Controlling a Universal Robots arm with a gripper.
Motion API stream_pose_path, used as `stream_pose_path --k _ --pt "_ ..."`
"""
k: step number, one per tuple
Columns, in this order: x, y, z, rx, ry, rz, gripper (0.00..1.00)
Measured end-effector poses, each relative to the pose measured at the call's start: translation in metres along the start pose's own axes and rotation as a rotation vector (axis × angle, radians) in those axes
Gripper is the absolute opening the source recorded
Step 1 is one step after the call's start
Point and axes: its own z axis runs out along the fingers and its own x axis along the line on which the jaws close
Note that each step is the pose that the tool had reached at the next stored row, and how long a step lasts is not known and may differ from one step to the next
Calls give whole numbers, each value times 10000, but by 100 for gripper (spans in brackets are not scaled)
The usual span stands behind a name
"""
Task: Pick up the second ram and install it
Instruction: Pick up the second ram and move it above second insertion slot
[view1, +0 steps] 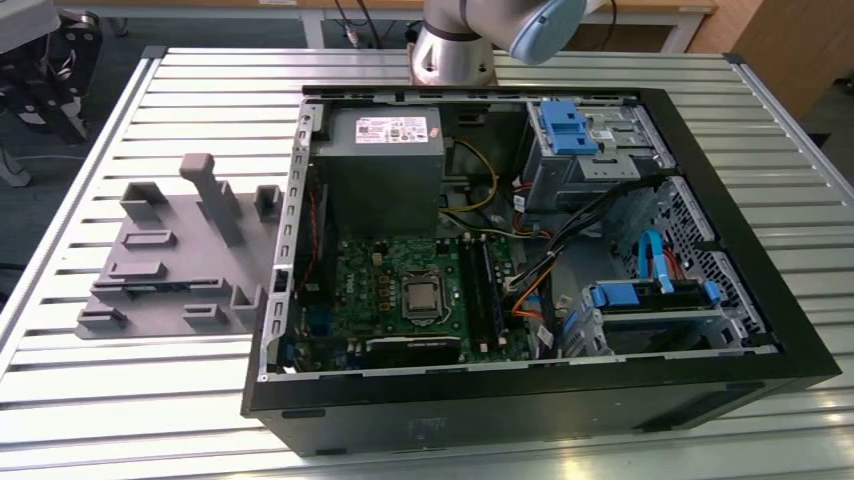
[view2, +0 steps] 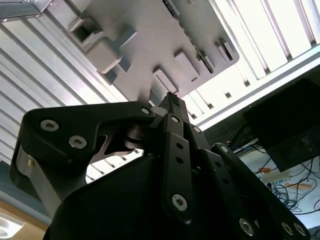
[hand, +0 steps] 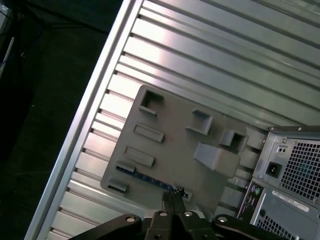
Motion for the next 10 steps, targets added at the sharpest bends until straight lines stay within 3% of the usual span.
stream_pose_path --k 10 --pt "4 -9 0 -13 23 -537 11"
